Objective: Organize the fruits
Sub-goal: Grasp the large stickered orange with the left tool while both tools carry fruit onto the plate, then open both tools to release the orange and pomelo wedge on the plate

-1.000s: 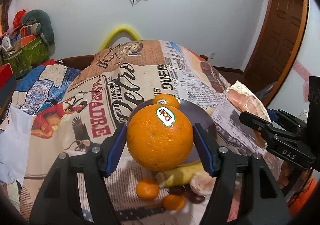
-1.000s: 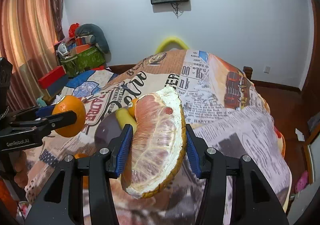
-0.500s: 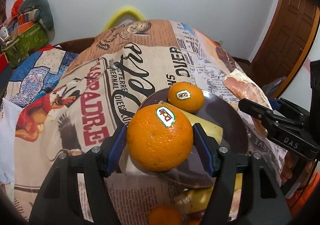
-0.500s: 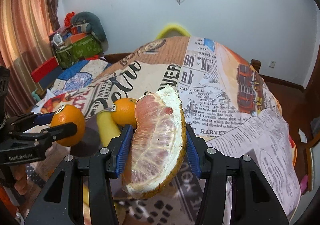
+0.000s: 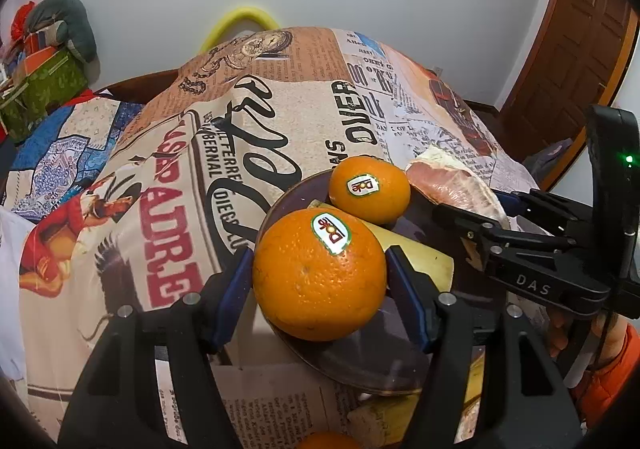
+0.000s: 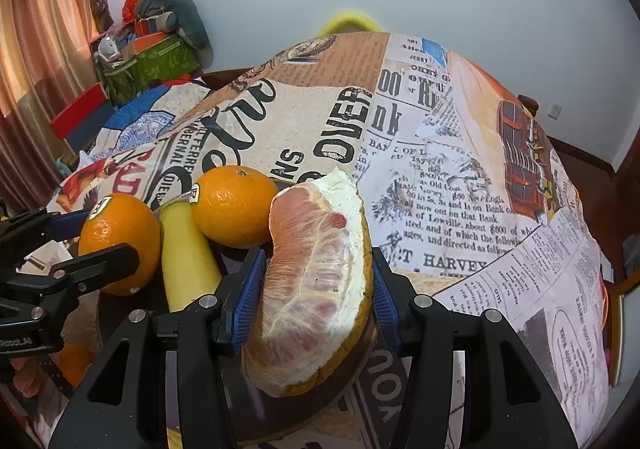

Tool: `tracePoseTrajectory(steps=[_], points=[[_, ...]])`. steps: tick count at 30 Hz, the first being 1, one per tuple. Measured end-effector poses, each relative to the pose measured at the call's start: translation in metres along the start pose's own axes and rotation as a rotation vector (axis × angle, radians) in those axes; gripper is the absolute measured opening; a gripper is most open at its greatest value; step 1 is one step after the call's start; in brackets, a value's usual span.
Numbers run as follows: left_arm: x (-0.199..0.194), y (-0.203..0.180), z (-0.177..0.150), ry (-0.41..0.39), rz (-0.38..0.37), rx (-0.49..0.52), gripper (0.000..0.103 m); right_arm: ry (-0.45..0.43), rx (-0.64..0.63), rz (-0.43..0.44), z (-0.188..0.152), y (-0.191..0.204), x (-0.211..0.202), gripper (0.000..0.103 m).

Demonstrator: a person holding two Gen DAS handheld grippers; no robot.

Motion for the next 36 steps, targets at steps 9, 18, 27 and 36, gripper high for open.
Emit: tracePoseTrajectory(steps=[9,18,27,36], points=[[-0.007,-0.002,0.003,-0.018,-0.007,-0.003,0.067,0.020,0.028,0.018,-0.002,-0.002,0.000,0.049],[-0.026,-0.014,0.000,-0.026,-0.003,0.024,0.067,-0.013,0.007,0.020,-0.003,0.008,-0.025,0.049],[-0.070,-0.016,-0.008,-0.056,0.012,0.029,0.067,-0.067,-0.008,0.013,-0.008,0.021,-0.070,0.053],[-0.117,-0.012,-0.032,-0.068,0.042,0.046,0.068,-0.104,-0.026,0.004,-0.027,0.037,-0.114,0.058]])
Point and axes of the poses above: each gripper's, at about its wrist camera, not at the fingertips, and x roughly the way its jaws point, y to its left, z to its top, the point moved 9 cm from there along x, roughly the way its jaws point
